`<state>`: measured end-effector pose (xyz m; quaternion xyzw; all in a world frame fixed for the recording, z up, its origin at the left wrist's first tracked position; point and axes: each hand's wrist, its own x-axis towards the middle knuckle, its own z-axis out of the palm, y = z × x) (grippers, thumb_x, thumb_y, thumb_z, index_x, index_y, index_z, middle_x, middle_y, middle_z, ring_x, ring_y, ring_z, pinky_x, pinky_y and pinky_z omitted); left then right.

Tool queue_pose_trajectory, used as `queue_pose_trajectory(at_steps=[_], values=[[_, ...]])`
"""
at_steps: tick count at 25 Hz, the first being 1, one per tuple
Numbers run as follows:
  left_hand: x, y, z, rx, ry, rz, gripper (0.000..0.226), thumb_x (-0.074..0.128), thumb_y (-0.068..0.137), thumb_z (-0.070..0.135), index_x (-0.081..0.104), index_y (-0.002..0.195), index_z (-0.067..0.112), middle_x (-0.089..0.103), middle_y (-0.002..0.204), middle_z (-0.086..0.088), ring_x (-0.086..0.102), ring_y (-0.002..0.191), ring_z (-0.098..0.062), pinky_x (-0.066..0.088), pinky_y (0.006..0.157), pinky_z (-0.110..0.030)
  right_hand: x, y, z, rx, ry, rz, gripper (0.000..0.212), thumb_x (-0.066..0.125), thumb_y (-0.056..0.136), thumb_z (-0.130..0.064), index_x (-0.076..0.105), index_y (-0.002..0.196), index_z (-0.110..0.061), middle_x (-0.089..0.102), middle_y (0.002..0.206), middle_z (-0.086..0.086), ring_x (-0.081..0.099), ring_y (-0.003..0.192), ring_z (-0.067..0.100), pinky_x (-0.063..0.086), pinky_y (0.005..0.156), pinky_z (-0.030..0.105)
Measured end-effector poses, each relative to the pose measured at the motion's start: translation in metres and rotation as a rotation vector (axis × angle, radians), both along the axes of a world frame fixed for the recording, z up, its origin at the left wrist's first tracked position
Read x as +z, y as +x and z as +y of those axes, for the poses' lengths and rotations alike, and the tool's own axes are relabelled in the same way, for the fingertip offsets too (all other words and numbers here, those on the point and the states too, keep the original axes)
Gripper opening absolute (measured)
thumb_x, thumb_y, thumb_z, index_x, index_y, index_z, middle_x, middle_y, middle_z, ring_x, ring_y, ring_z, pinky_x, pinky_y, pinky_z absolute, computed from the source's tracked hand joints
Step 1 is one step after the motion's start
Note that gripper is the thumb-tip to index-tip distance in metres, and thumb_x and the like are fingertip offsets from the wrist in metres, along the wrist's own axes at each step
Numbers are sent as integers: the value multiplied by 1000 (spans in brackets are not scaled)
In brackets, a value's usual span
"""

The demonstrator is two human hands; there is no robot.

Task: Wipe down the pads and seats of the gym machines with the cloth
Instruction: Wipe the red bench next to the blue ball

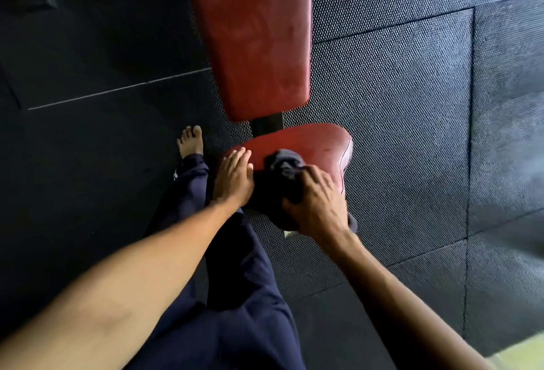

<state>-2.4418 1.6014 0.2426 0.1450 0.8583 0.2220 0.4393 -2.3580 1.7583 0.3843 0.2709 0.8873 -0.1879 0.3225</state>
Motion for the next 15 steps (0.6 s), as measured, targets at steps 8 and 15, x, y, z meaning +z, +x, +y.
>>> queue_pose_trajectory(at_steps=[8,15], values=[[16,15,-8,-55,27,-31,71,14,96,41,38,151,3,35,158,-15,30,149,-30,16,124,-42,-19,-27,-41,85,155,-19,65,49,87,-54,51,144,-22,54,141,10,43,134,39,29,116,48],[33,14,9,13,42,-35,60,29,97,35,44,149,8,38,159,-9,29,149,-25,14,123,-38,13,79,-35,-120,233,220,76,61,81,-55,50,142,-12,44,153,9,32,149,32,27,122,49]])
